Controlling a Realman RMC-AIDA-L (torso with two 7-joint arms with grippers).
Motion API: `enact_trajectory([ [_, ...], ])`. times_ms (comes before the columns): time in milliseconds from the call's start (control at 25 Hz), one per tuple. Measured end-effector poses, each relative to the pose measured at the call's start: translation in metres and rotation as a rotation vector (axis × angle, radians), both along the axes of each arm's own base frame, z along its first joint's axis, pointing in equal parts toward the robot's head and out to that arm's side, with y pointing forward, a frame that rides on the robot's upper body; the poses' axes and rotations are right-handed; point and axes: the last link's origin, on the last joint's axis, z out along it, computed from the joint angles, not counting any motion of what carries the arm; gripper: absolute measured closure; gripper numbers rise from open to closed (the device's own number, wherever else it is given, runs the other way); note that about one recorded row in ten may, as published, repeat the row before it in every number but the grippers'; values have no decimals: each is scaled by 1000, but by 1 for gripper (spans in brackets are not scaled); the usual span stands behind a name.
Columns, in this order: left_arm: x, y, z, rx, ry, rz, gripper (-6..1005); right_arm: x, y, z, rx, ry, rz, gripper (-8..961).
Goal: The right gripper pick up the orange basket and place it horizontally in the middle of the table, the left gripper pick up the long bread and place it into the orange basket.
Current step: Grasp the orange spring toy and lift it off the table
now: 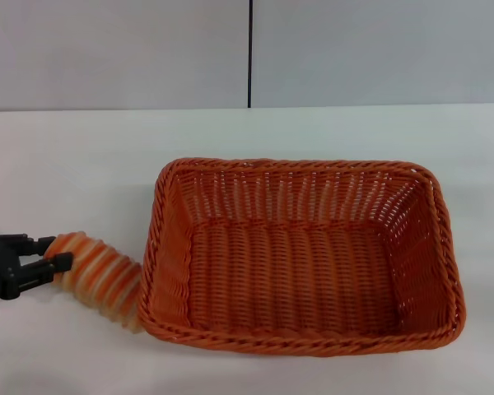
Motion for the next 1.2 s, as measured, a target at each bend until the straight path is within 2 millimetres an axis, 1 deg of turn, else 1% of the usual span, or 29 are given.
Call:
enact_trajectory([
  [200, 2, 1, 0, -5, -6, -4, 623, 0, 0, 0, 1, 0, -1, 227],
  [1200, 9, 7, 2, 15, -29, -17, 821, -3, 5, 1, 1, -3, 7, 228],
])
